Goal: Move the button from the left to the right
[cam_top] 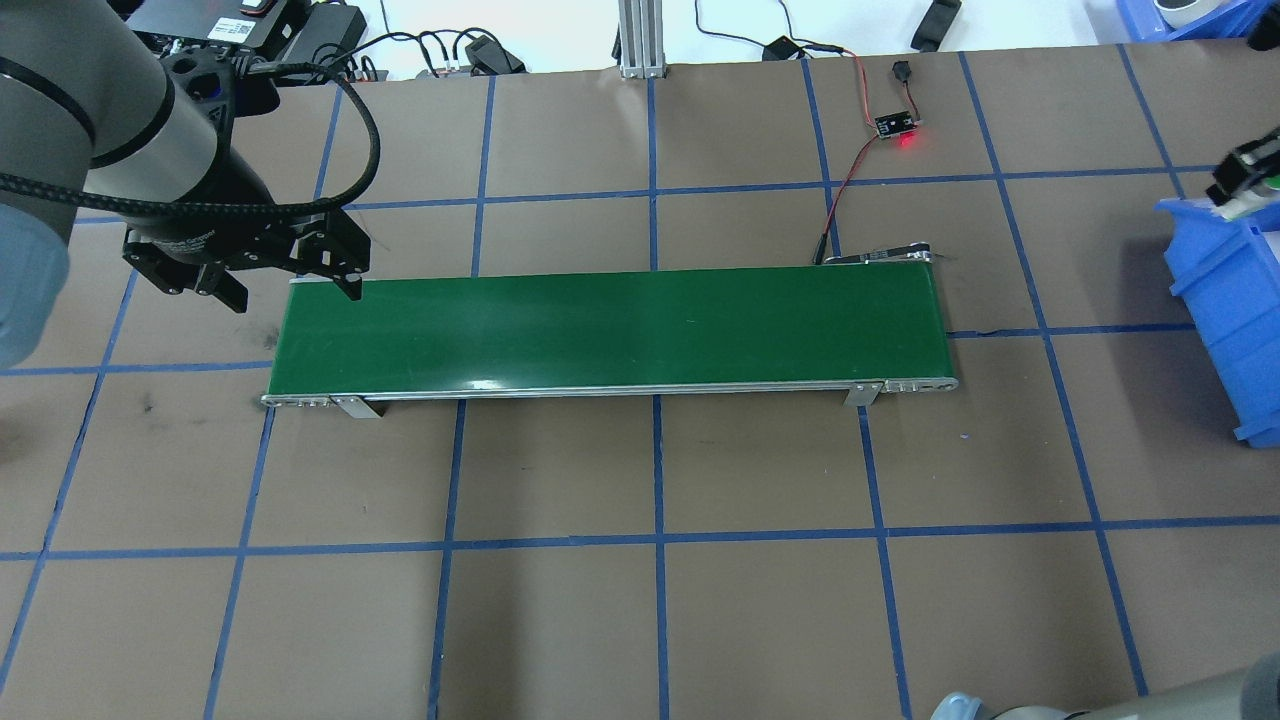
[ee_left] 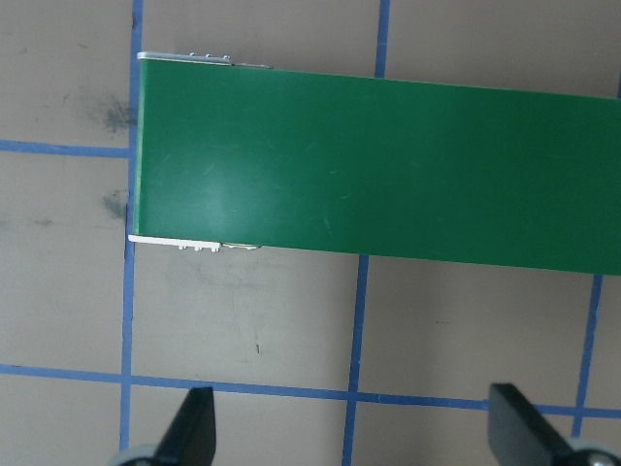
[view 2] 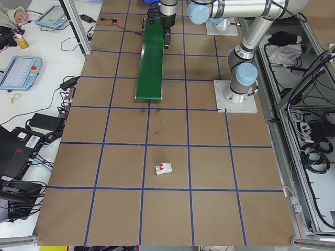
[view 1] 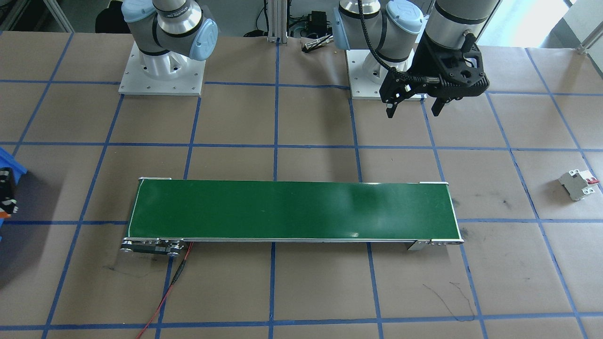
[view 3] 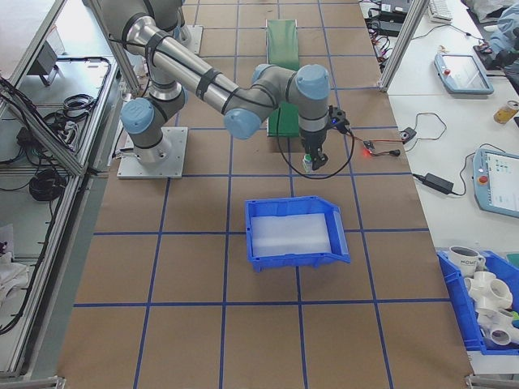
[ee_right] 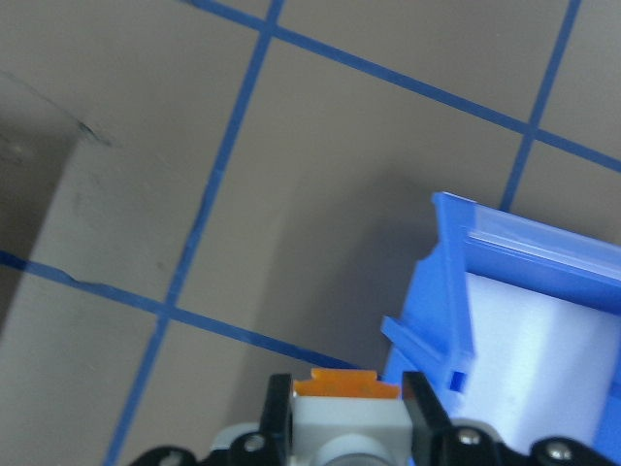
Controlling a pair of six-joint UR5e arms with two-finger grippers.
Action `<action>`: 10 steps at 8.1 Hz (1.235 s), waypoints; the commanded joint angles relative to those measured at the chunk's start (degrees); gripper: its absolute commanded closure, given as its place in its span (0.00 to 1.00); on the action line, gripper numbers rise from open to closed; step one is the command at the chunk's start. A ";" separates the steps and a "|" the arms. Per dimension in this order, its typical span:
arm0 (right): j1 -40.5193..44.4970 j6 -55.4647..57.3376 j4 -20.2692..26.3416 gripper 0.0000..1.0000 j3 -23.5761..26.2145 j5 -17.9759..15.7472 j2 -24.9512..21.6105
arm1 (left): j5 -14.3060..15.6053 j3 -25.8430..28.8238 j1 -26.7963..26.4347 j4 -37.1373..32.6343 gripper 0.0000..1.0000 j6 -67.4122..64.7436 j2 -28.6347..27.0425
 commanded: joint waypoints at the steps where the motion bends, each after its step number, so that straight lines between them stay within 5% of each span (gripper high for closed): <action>1: -10.94 -23.71 -6.46 1.00 -0.04 -0.30 4.70 | 0.34 0.35 0.65 -0.17 0.00 -0.53 -0.23; 3: -14.40 -33.75 -12.27 1.00 0.22 0.40 13.13 | 0.52 0.34 0.65 -0.26 0.00 -0.35 -0.32; 6: -14.41 -33.98 -12.57 1.00 1.28 -0.65 16.14 | 3.84 -0.18 0.65 0.00 0.00 -0.26 -0.41; 7: -14.41 -34.50 -12.05 0.43 1.28 -0.65 15.46 | 4.12 -0.18 0.65 0.44 0.00 -0.35 -0.41; 8: -14.41 -34.68 -11.61 0.00 1.28 -0.13 14.84 | 4.12 0.25 0.65 0.45 0.00 -0.26 -0.24; 10: -14.49 -35.04 -6.54 0.00 1.28 0.05 10.12 | 4.03 0.34 0.65 0.45 0.00 -1.57 -0.41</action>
